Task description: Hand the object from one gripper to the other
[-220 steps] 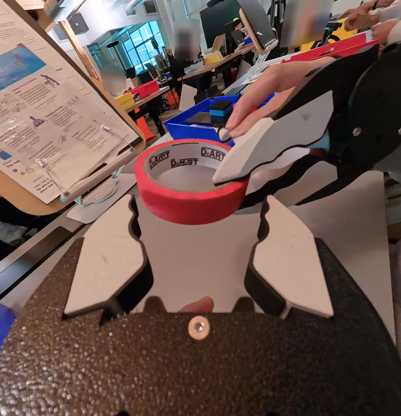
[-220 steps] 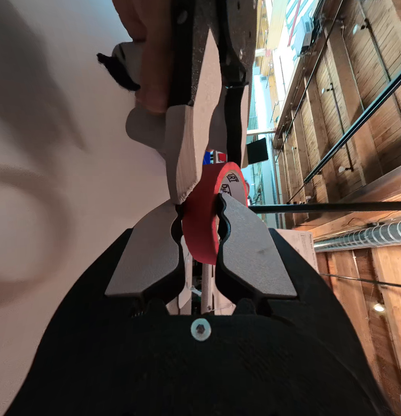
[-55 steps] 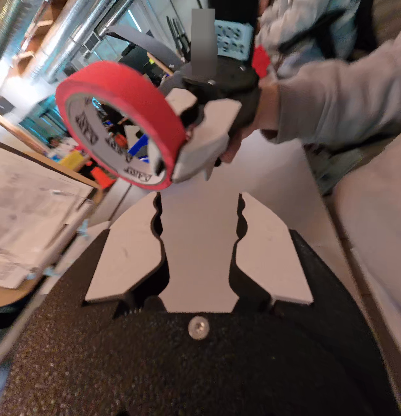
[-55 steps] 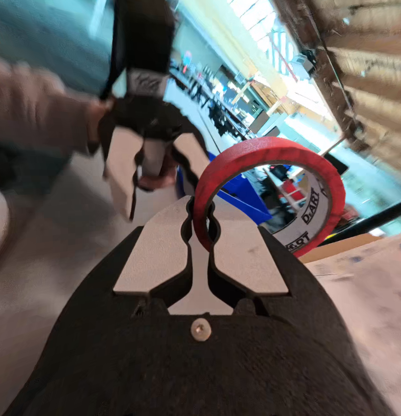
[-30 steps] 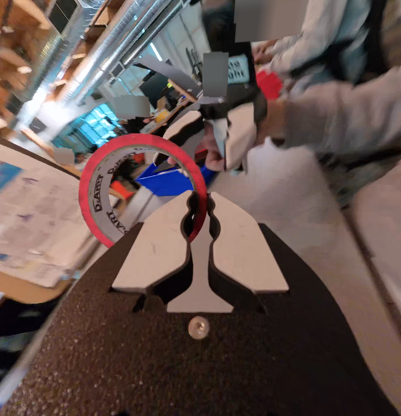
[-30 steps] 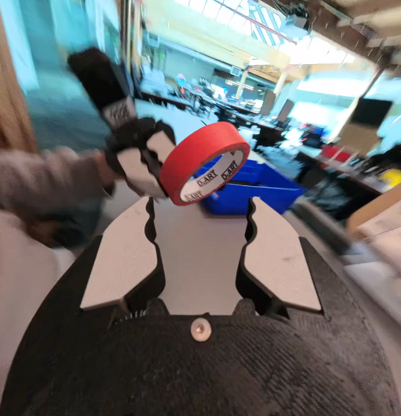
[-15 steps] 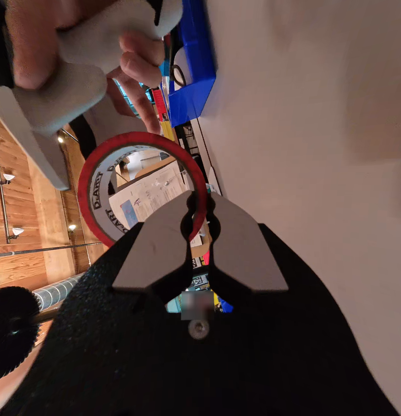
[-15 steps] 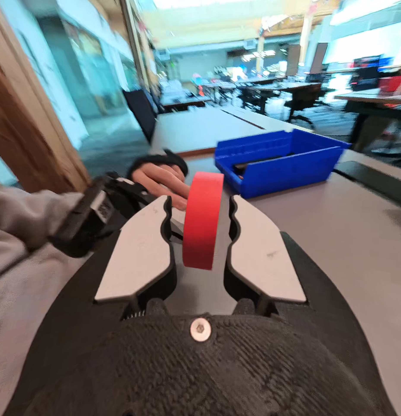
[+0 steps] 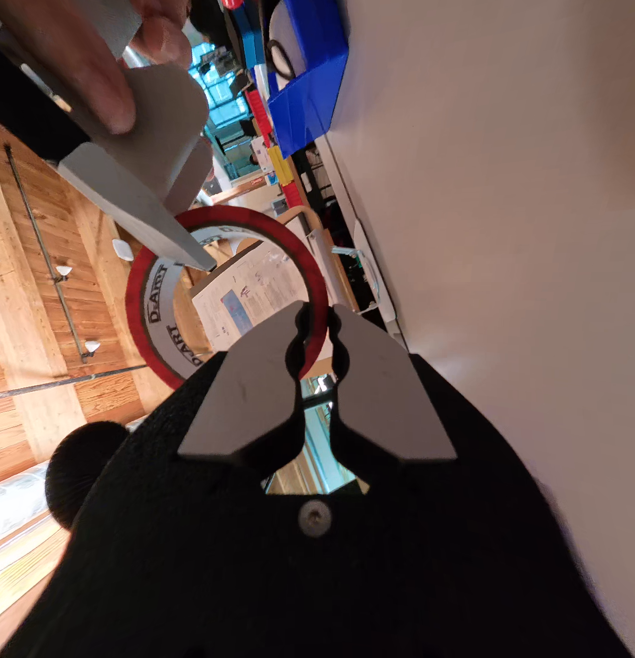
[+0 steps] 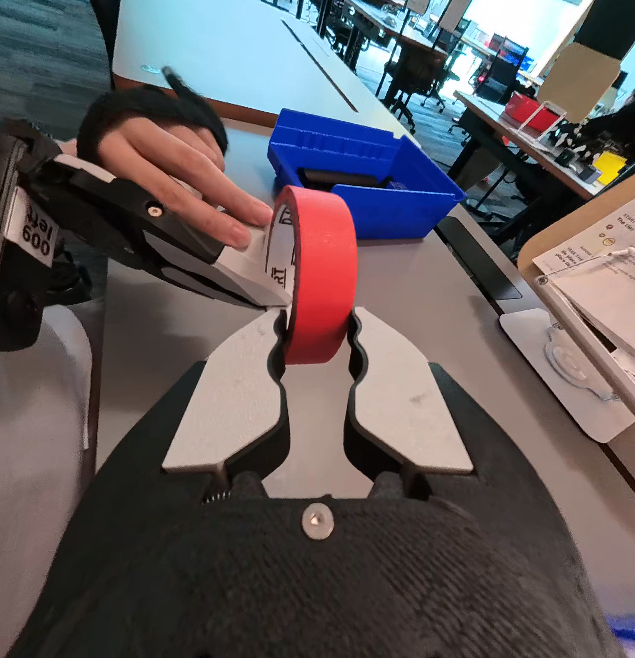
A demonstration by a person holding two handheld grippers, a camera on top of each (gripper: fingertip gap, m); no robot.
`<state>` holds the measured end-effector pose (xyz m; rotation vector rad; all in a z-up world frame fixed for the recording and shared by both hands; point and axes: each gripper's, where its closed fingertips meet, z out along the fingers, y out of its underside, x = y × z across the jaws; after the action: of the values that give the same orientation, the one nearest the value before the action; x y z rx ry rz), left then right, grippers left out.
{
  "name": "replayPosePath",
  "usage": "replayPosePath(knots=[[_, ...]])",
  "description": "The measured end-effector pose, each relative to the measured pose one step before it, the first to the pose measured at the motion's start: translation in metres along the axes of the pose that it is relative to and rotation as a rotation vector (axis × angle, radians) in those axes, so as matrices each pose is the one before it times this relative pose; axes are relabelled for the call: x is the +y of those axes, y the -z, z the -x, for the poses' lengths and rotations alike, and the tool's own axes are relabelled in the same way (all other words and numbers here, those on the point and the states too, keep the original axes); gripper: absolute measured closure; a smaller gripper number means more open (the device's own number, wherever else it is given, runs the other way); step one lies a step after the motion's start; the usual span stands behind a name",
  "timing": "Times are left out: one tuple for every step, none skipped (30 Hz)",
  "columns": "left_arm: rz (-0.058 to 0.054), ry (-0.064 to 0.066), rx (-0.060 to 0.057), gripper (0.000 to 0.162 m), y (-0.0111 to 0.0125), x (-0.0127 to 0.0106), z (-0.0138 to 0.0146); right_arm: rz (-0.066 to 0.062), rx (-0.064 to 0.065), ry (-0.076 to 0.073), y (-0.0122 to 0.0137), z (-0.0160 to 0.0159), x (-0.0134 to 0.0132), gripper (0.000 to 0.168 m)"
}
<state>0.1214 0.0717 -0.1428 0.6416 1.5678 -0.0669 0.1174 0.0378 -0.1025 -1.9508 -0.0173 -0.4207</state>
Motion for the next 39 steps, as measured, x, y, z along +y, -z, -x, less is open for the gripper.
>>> replayPosePath(knots=[[0.0174,-0.0027,-0.0198,0.153,0.00009,-0.00104,0.0043,-0.0054,-0.0092,-0.0138,0.00396,-0.00138,-0.00074,0.136],[0.0117,0.0036,-0.0277,0.152,0.00018,-0.00166,0.00541,-0.0166,-0.0074,-0.012,0.00496,-0.00173,-0.00147,0.136],[0.0113,0.0111,-0.037,0.15,0.00012,-0.00128,0.0062,-0.0133,-0.0042,-0.0161,0.00521,-0.00263,-0.00051,0.136],[0.0065,0.0179,-0.0355,0.148,0.00004,-0.0009,0.00553,-0.0112,0.0114,-0.0168,0.00534,-0.00544,0.00018,0.137],[0.0062,0.0267,-0.0258,0.143,0.00009,0.00033,0.00401,-0.0201,0.0436,-0.0175,0.00598,-0.01062,-0.00079,0.137],[0.0132,0.0445,-0.0207,0.126,-0.00038,0.00261,0.00332,-0.0233,0.0576,-0.0294,0.00638,-0.01373,-0.00158,0.137],[0.0157,0.0663,-0.0051,0.109,-0.00105,0.00419,0.00167,-0.0391,0.067,-0.0345,0.00659,-0.01556,-0.00385,0.138],[0.0095,0.0849,0.011,0.099,-0.00146,0.00459,0.00033,-0.0553,0.07,-0.0355,0.00657,-0.01621,-0.00589,0.139],[-0.0027,0.1006,0.0128,0.095,-0.0012,0.00379,0.00097,-0.0419,0.0592,-0.029,0.00583,-0.01516,-0.00396,0.139],[-0.0117,0.1093,0.0198,0.092,-0.00087,0.00289,0.00068,-0.0123,0.0316,-0.0131,0.00469,-0.0112,0.00048,0.139],[-0.014,0.1129,0.027,0.091,-0.0005,0.00247,0.00034,0.0029,0.0051,0.0051,0.00346,-0.00683,0.00349,0.139],[-0.0115,0.1114,0.0284,0.091,-0.00041,0.00238,0.00052,0.0046,-0.0064,0.0102,0.00233,-0.00379,0.00399,0.139],[-0.0082,0.1044,0.0335,0.092,-0.00069,0.00227,-0.00021,0.0037,-0.0094,0.002,0.00118,-0.00203,0.0033,0.139],[-0.0042,0.093,0.0371,0.091,-0.00074,0.00243,-0.00114,0.0088,-0.0159,-0.0066,0.0002,0.0002,0.00303,0.139],[-0.0021,0.078,0.0349,0.09,-0.00077,0.00228,-0.00155,0.0115,-0.0242,-0.0049,-0.00099,0.00286,0.00255,0.139],[-0.0047,0.0603,0.0305,0.088,-0.00079,0.0016,-0.00206,0.0145,-0.0335,0.0074,-0.00213,0.00607,0.00243,0.139],[-0.0111,0.0435,0.0282,0.086,-0.00076,0.00064,-0.00256,0.0213,-0.0453,0.0251,-0.00309,0.00933,0.00302,0.139],[-0.0184,0.0346,0.0295,0.085,-0.00055,-0.00072,-0.00344,0.0254,-0.0487,0.0324,-0.00425,0.01114,0.00316,0.139],[-0.0213,0.0349,0.0346,0.085,-0.00045,-0.00124,-0.00442,0.0278,-0.0462,0.0353,-0.00513,0.01164,0.00276,0.139],[-0.0233,0.0398,0.0465,0.085,-0.00049,-0.00183,-0.00598,0.0261,-0.0483,0.0402,-0.00584,0.01232,0.00195,0.139],[-0.0274,0.0449,0.0509,0.084,-0.0002,-0.00249,-0.00644,0.0193,-0.0535,0.036,-0.0061,0.01324,0.00069,0.139],[-0.0246,0.0406,0.0418,0.083,-0.00015,-0.00193,-0.00498,0.0096,-0.0534,0.0189,-0.00614,0.0128,-0.00135,0.139],[-0.015,0.0253,0.0326,0.082,-0.00038,-0.00034,-0.00377,-0.0004,-0.039,-0.0001,-0.00606,0.00989,-0.00311,0.139],[-0.0028,0.006,0.0199,0.079,-0.00075,0.00163,-0.00252,-0.007,-0.0196,-0.0203,-0.00547,0.00587,-0.00422,0.139],[0.0076,-0.0132,-0.0087,0.075,-0.00116,0.00269,0.00068,-0.0088,-0.0059,-0.0463,-0.00479,0.00264,-0.0045,0.139],[0.0103,-0.0278,-0.0491,0.07,-0.00154,0.00229,0.00516,-0.0186,0.005,-0.0589,-0.00387,0.00018,-0.00528,0.139],[0.0068,-0.0434,-0.0762,0.062,-0.00172,0.00069,0.00782,-0.0354,0.0148,-0.0604,-0.00284,-0.00155,-0.00661,0.139],[0.0028,-0.0613,-0.0853,0.052,-0.00152,-0.00092,0.00781,-0.0446,0.0183,-0.0631,-0.00237,-0.00251,-0.00682,0.139],[-0.0026,-0.0764,-0.0746,0.044,-0.00106,-0.00265,0.00535,-0.04,0.0066,-0.0576,-0.00218,-0.00119,-0.00551,0.139],[-0.006,-0.0781,-0.0507,0.04,-0.00043,-0.00362,0.00169,-0.0336,-0.003,-0.0521,-0.00214,-0.00017,-0.0039,0.139],[-0.0093,-0.0628,-0.0368,0.039,-0.00008,-0.00422,0.00015,-0.0265,-0.0089,-0.0464,-0.00246,0.00059,-0.00236,0.139],[-0.0103,-0.0397,-0.0265,0.039,-0.00028,-0.00394,-0.00035,-0.0227,-0.0091,-0.0388,-0.00263,0.00088,-0.00143,0.139],[-0.0042,-0.0192,-0.0205,0.039,-0.00057,-0.00229,0.00005,-0.0148,-0.014,-0.0314,-0.003,0.00177,-0.00001,0.139],[0.0024,-0.0118,-0.0122,0.039,-0.00073,-0.00044,-0.00047,-0.0064,-0.0256,-0.0282,-0.0033,0.00367,0.00099,0.139],[0.0077,-0.0151,-0.0062,0.039,-0.00066,0.00109,-0.00111,-0.0022,-0.0323,-0.0257,-0.00363,0.00491,0.00173,0.139],[0.0105,-0.0221,-0.0201,0.04,-0.00042,0.00205,0.001,0.0014,-0.0309,-0.0193,-0.00374,0.00496,0.0023,0.139],[0.0072,-0.0317,-0.0373,0.04,0.00025,0.00172,0.00355,-0.0088,-0.0125,-0.0079,-0.00331,0.00254,0.00029,0.139],[0.0019,-0.0392,-0.0355,0.041,0.00065,0.00095,0.00324,-0.0157,0.0144,0.0103,-0.00137,-0.00126,-0.00157,0.139],[0.0064,-0.033,-0.019,0.044,0.0004,0.00142,0.00154,0.0094,0.0003,0.0261,-0.0004,0.00041,0.00111,0.139]])
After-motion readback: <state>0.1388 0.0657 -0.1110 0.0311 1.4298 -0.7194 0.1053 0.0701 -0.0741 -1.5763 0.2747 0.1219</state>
